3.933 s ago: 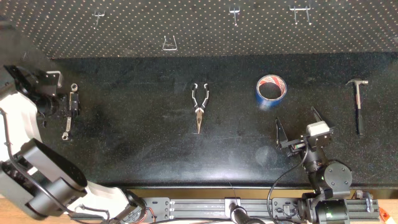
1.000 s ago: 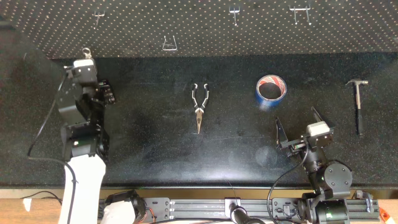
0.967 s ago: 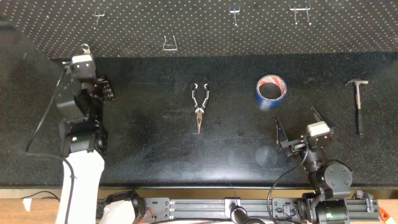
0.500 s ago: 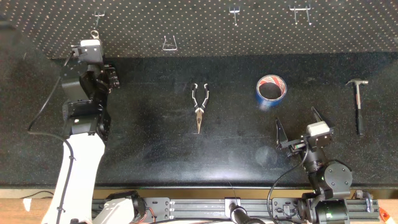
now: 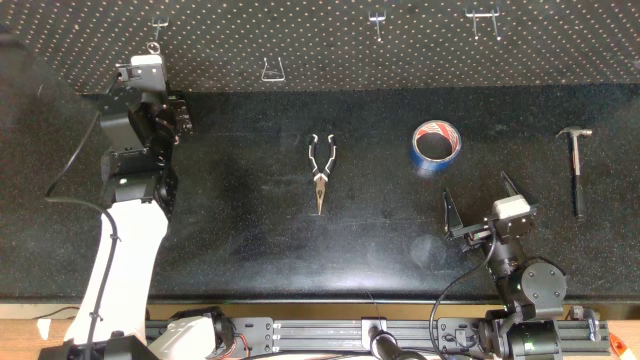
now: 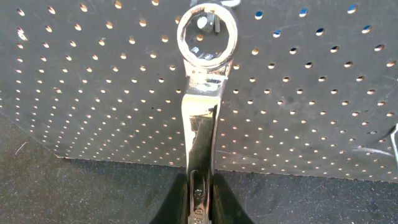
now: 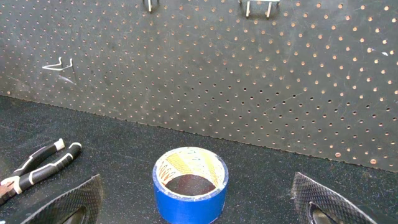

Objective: Place Tools Onto Pegboard

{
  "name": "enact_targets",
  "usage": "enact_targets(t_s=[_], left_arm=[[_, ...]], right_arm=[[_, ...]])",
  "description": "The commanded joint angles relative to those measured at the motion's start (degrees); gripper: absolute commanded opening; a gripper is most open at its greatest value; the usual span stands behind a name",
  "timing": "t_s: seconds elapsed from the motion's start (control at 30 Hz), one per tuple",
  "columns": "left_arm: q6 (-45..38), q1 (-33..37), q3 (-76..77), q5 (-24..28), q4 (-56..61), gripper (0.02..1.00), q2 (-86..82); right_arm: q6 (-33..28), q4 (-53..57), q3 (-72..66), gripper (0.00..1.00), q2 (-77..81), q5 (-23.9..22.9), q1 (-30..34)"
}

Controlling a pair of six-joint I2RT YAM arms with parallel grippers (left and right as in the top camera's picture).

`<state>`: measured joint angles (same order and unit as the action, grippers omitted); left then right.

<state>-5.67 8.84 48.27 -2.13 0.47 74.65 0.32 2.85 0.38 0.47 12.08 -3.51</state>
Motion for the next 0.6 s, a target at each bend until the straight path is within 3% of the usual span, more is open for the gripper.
enact_targets(t_s=[0.03, 0.6], left_arm=[[0.9, 0.0, 2.0, -0.7, 1.5, 0.029, 0.7], [0.9, 0.1, 4.7, 0.7, 12.2, 0.036, 11.7]], right_arm=[[-0.6, 0.3, -0.2, 0.985, -0.3, -0.1, -0.4], [-0.6, 0.3, -0.2, 0.985, -0.3, -0.1, -0.4]])
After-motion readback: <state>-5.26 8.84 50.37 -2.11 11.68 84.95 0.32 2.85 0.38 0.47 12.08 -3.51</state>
